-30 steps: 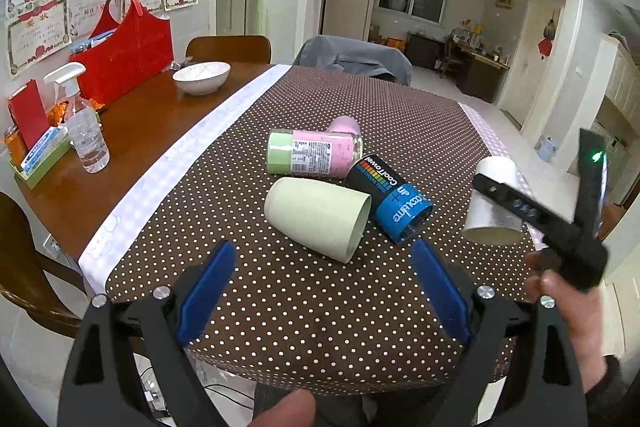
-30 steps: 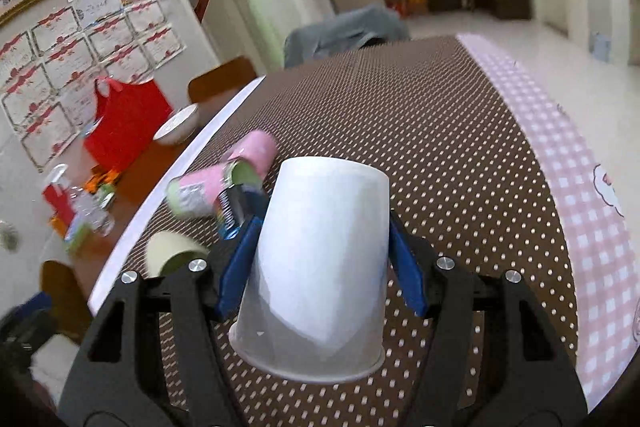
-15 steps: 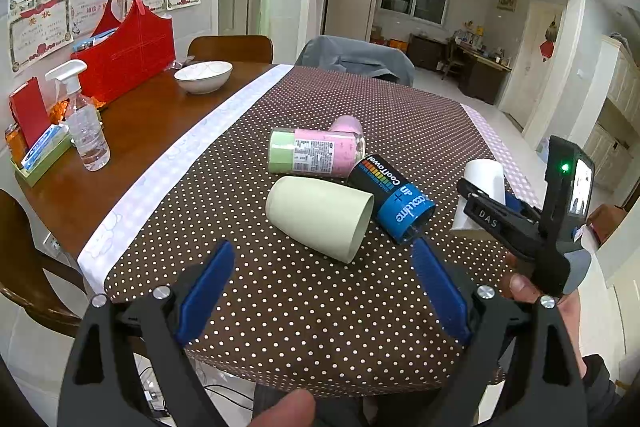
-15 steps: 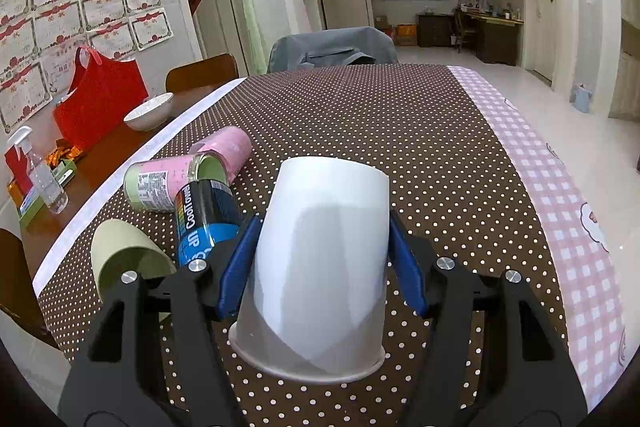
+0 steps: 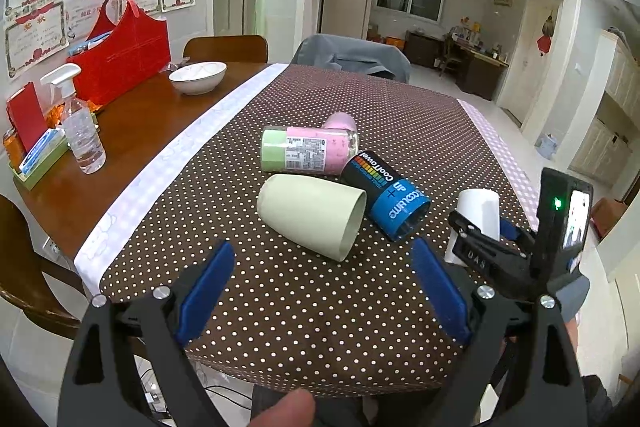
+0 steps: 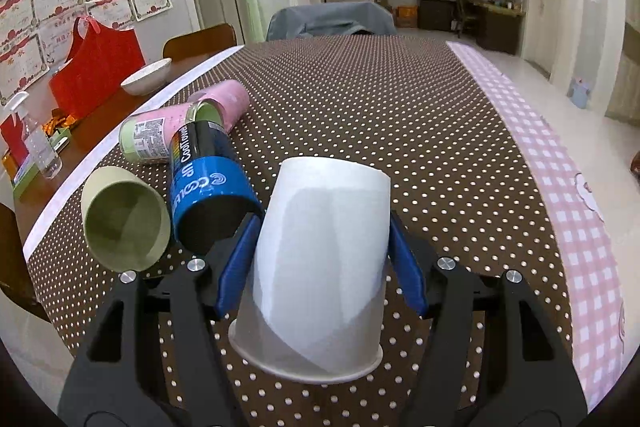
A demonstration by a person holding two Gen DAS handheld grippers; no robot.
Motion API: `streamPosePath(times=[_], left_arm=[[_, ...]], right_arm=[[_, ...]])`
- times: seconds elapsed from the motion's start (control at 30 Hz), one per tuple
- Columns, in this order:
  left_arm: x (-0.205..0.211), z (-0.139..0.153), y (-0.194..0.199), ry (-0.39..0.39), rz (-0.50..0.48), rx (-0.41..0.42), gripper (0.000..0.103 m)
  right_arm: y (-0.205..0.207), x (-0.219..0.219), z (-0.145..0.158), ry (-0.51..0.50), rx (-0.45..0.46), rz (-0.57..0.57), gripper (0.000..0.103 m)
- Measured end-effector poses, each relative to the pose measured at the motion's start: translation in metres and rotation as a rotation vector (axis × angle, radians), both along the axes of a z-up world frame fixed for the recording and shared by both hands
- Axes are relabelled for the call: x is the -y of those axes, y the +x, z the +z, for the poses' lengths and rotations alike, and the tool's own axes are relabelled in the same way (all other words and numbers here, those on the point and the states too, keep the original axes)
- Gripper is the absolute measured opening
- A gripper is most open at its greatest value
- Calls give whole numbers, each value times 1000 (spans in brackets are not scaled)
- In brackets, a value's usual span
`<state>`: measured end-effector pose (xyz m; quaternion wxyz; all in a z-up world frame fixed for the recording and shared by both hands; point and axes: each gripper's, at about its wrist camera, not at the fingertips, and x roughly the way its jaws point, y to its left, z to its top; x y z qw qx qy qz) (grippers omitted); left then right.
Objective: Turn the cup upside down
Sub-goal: 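Lift the white cup off the table with the right gripper, then turn the white cup and lower it onto the runner with the right gripper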
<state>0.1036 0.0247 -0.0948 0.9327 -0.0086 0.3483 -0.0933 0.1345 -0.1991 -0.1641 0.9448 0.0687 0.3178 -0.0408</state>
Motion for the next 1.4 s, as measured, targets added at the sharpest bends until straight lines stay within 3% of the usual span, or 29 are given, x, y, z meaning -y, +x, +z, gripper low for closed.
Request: streamPosePath(times=[0.6,0.8,1.07,1.4], left_arm=[[24,10,-15,25,-47,29,89],[25,13,-17,29,-48,37,89],[25,13,-4,39,-35,27,89],[28,7,45,87,-13,-4,89]], right_arm=[[-33,0,2,6,30,3,63],[-29,5,20,9,17,32,68],[10,10,23,31,-175,94,69],[62,17,11,42,-399,143,69]])
